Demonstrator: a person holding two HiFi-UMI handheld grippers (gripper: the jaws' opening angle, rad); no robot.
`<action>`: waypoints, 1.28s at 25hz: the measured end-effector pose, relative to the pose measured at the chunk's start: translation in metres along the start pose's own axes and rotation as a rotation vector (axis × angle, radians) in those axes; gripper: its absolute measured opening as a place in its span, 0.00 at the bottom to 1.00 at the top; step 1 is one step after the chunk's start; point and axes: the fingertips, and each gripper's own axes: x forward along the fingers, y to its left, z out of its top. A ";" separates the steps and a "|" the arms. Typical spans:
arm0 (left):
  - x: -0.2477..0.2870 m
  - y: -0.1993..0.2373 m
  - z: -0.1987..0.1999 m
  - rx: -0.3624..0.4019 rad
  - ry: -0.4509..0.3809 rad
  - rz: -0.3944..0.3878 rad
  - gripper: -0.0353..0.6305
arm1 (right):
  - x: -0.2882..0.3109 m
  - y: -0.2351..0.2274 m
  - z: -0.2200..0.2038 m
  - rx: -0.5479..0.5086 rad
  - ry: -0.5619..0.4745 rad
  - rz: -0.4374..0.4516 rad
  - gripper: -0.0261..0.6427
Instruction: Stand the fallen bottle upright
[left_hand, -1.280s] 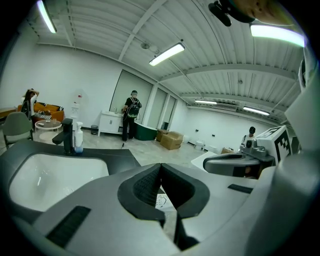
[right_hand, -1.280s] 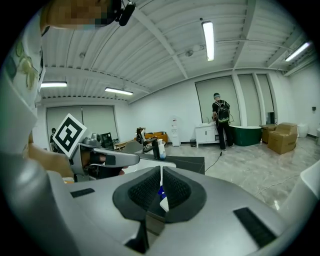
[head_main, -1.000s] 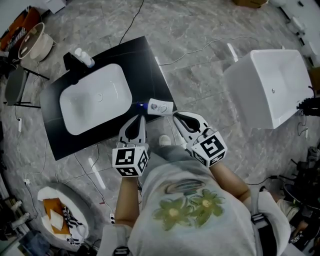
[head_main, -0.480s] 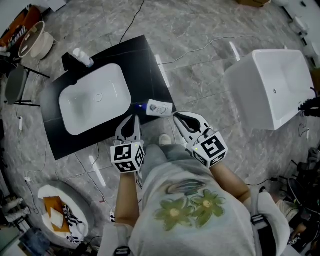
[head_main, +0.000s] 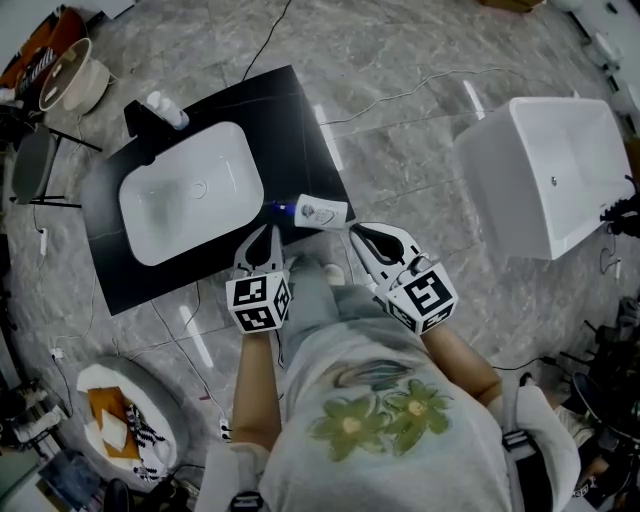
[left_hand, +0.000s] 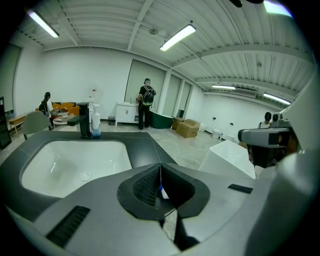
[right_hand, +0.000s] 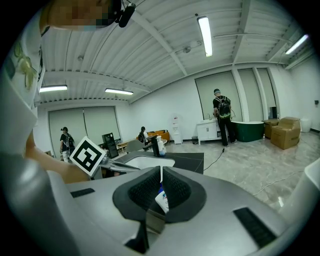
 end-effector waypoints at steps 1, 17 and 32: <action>0.001 0.000 -0.001 0.001 0.004 0.002 0.08 | 0.000 0.000 -0.001 0.000 0.001 0.002 0.11; 0.037 0.017 -0.022 0.054 0.108 0.023 0.08 | 0.016 -0.025 0.005 0.021 0.004 -0.015 0.11; 0.072 0.031 -0.040 0.072 0.204 0.017 0.19 | 0.040 -0.038 0.006 0.025 0.031 -0.013 0.11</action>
